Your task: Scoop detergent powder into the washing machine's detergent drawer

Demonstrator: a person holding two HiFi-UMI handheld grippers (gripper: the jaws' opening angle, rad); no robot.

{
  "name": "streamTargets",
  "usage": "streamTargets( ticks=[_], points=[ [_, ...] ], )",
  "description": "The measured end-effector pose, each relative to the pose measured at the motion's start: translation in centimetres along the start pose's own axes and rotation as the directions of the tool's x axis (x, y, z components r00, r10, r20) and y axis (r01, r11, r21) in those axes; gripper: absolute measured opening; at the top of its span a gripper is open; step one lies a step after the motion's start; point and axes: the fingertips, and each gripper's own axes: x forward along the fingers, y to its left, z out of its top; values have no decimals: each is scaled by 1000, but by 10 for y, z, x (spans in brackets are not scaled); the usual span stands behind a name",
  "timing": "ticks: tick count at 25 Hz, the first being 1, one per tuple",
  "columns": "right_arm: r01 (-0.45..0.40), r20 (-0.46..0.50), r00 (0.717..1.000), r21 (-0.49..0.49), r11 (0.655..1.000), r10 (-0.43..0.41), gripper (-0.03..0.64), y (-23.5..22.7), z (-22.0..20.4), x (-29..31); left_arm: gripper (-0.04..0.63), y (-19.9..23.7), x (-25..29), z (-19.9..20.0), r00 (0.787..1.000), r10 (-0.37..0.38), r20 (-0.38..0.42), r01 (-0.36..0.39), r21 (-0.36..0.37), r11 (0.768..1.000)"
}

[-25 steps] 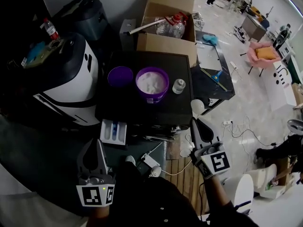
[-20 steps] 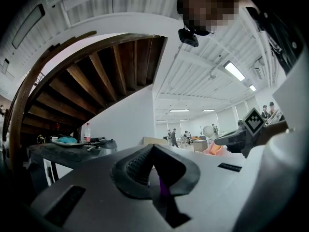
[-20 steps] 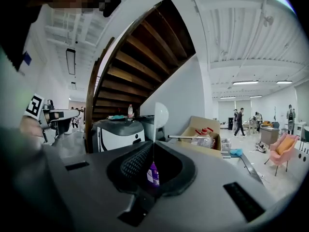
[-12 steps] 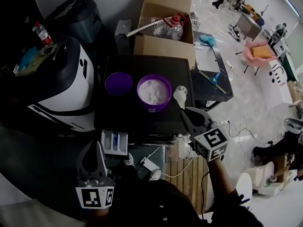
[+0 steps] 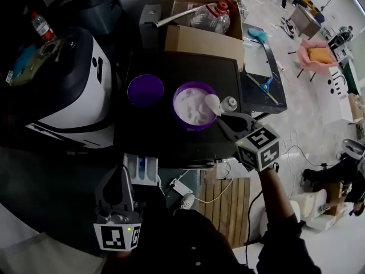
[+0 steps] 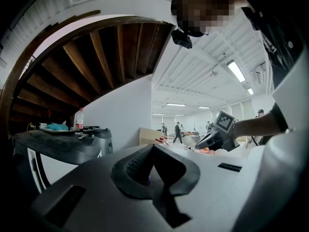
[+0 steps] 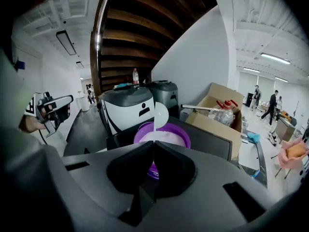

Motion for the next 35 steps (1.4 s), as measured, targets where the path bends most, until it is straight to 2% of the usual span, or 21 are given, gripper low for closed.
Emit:
streamTargets(
  ticks=[5,9,12,15,18,21,27,31,35],
  points=[
    [-69,-141,988,-20,997,66,34,-5,-7,26,15,-6,18,-14,999,-50,-20,49,-14,999],
    [-131,-284,953,-56,990,110,32,-5,-13,38,15,-12,32,-24,996,-85,-34,84,-32,996],
    [-190,-396,906,-74,979,146,34,-4,-17,47,15,-17,42,-29,993,-111,-30,110,-45,993],
    [-249,-514,842,-106,963,162,32,-6,-24,54,15,-26,49,-38,988,-146,-48,143,-74,987],
    [-288,-611,778,-141,947,145,33,-8,-29,60,15,-35,54,-50,980,-177,-96,165,-121,979],
    [-324,-683,720,-171,930,125,32,-7,-33,64,15,-41,58,-54,975,-199,-101,185,-135,973],
    [-352,-761,645,-223,909,63,32,-9,-35,72,15,-44,64,-63,967,-226,-120,207,-154,966],
    [-371,-801,595,-210,904,58,32,-11,-40,75,15,-45,66,-67,963,-237,-130,215,-168,962],
    [-397,-822,564,-189,898,77,32,-9,-43,77,15,-45,67,-71,958,-249,-142,224,-172,959]
  ],
)
